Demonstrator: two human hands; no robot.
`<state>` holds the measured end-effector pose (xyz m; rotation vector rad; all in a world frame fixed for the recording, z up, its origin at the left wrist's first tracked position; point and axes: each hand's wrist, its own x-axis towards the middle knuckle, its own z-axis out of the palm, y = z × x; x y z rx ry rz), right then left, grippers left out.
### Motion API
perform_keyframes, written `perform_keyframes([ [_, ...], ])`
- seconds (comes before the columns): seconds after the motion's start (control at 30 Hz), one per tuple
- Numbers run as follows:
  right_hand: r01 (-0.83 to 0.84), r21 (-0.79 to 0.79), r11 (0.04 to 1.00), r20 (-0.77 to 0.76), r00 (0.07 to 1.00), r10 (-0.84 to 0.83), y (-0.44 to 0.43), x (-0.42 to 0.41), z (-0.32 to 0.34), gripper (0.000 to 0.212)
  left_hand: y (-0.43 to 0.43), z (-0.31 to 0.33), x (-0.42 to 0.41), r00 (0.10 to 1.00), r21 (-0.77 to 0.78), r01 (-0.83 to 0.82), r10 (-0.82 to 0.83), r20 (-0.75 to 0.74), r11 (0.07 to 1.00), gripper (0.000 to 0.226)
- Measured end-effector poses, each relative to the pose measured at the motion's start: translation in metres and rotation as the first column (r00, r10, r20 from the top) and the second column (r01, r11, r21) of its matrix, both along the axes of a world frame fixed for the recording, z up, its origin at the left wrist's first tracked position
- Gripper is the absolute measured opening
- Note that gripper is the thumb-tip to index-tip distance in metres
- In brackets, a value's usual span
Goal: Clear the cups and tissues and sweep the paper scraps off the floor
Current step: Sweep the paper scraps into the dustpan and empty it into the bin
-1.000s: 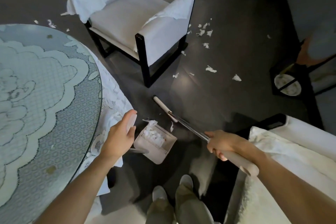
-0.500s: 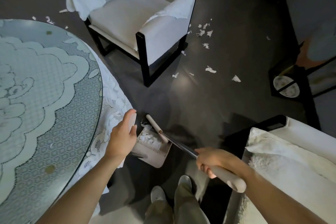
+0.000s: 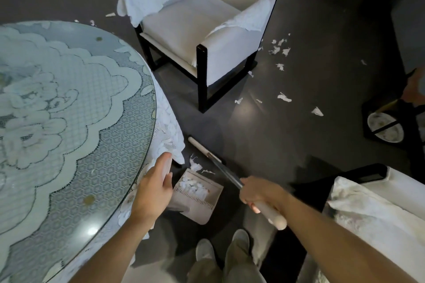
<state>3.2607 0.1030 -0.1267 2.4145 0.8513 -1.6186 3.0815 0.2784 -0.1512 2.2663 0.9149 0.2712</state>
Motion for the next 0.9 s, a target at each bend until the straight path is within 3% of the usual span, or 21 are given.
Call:
perform_keyframes([
  [0.03,-0.045,-0.007,0.999,-0.013,0.999,0.045,0.002,-0.008,-0.005,0.003,0.004,0.001,0.003,1.0,-0.002,-0.01,0.01,0.014,1.0,0.047],
  [0.1,0.009,-0.035,0.999,-0.1,0.995,-0.012,0.001,-0.014,-0.01,0.006,0.007,0.002,0.013,0.999,-0.003,-0.038,0.038,0.038,0.999,0.046],
  [0.17,0.213,-0.058,0.975,-0.227,0.949,-0.221,-0.003,-0.008,-0.004,0.016,0.003,0.004,0.023,0.998,-0.005,-0.046,0.046,0.044,0.999,0.044],
  [0.23,0.477,-0.119,0.871,-0.325,0.81,-0.488,-0.012,0.009,0.0,0.05,-0.002,0.006,0.034,0.998,-0.026,-0.013,0.014,0.062,1.0,0.044],
  [0.27,0.605,-0.169,0.778,-0.372,0.692,-0.619,-0.018,0.02,0.004,0.055,-0.002,0.006,0.039,0.998,-0.045,0.003,0.0,0.063,0.999,0.044],
  [0.33,0.749,-0.266,0.606,-0.44,0.465,-0.768,-0.03,0.043,0.013,0.043,-0.002,0.009,0.052,0.998,-0.086,0.02,-0.015,0.062,0.996,0.043],
  [0.37,0.775,-0.292,0.56,-0.461,0.399,-0.793,-0.039,0.056,0.02,0.033,-0.003,0.01,0.065,0.997,-0.086,0.035,-0.029,0.074,0.996,0.042],
  [0.43,0.787,-0.285,0.548,-0.455,0.392,-0.8,-0.048,0.071,0.032,0.034,-0.004,0.015,0.08,0.992,-0.065,0.042,-0.035,0.119,0.997,0.04],
  [0.6,0.846,-0.186,0.5,-0.436,0.384,-0.814,-0.074,0.13,0.067,0.062,-0.011,0.02,0.164,0.972,-0.038,0.171,-0.163,0.167,0.985,0.044],
  [0.77,0.916,-0.12,0.383,-0.467,0.288,-0.836,-0.104,0.224,0.089,0.059,-0.019,0.021,0.257,0.969,-0.003,0.159,-0.156,0.193,0.987,0.043],
  [0.9,0.935,-0.017,0.355,-0.446,0.311,-0.839,-0.121,0.295,0.101,0.066,-0.022,0.029,0.334,0.961,0.0,0.171,-0.167,0.22,0.985,0.043],
])
